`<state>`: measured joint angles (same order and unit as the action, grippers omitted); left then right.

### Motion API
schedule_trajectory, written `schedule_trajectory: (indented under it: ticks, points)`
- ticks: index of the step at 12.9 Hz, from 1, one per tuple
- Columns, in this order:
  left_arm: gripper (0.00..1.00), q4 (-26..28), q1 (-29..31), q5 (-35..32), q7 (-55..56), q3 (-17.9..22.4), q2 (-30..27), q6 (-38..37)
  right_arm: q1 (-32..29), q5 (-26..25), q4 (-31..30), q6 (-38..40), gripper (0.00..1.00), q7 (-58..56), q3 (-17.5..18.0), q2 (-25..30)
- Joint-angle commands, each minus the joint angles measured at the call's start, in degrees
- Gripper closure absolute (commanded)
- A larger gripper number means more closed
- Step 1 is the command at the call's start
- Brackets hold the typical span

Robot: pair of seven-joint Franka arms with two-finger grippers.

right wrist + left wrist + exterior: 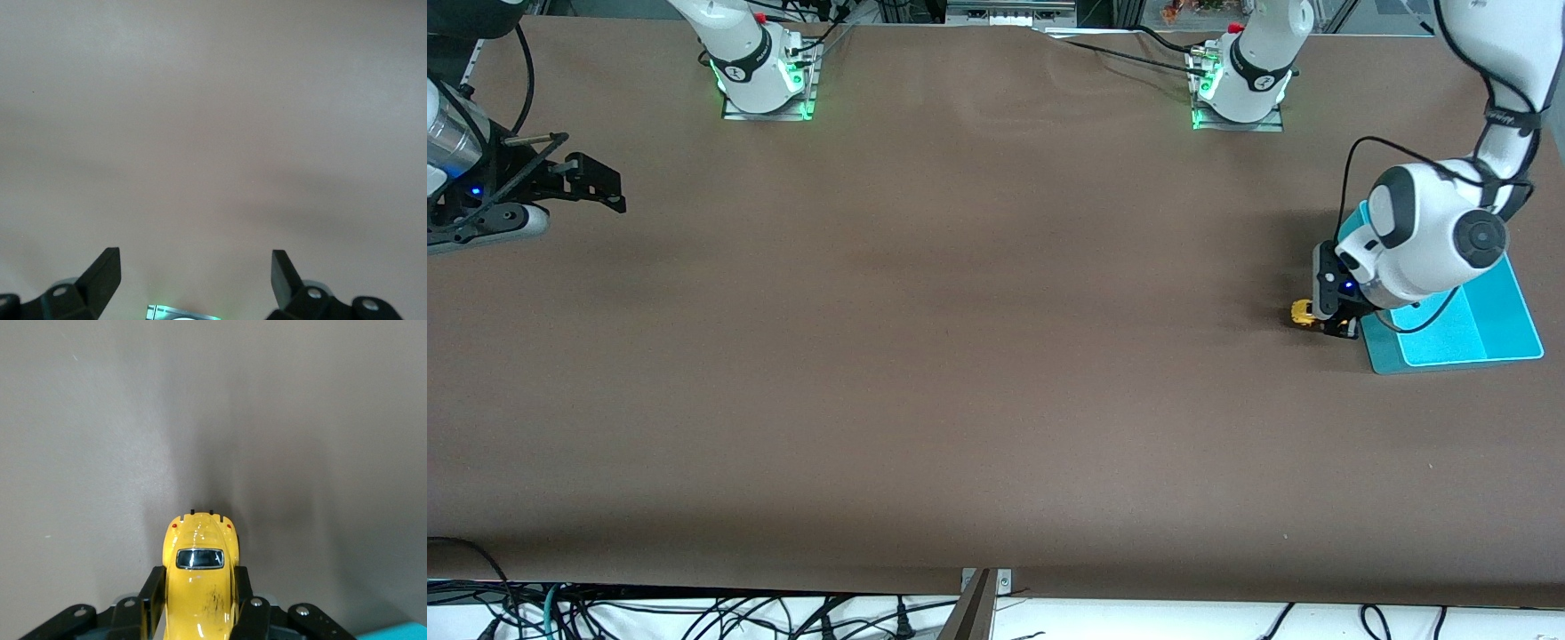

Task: Wind and store yellow beetle car
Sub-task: 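Lift the car with the left gripper and lower it into the blue bin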

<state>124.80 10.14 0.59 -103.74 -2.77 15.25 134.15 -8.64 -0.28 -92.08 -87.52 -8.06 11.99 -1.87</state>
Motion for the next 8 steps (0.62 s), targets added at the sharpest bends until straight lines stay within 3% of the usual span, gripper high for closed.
schedule_trajectory:
  ticks: [1, 3, 8]
  points:
    - [0.95, -4.3, 0.5, 1.3, -1.1, 1.5, -2.2, -8.9, 0.0, 0.0, 1.4, 0.9, 0.00, -0.5, -0.2, -0.3]
    - [0.95, -6.6, 4.5, 1.4, -3.5, 1.7, -2.2, -12.7, 0.0, 0.0, 1.3, 0.9, 0.00, -0.6, -0.2, -0.4]
    - [0.95, -6.8, 17.9, 1.2, -15.4, 2.4, -1.8, -13.0, -0.1, 0.0, 1.4, 0.9, 0.00, -0.6, -0.3, -0.8]
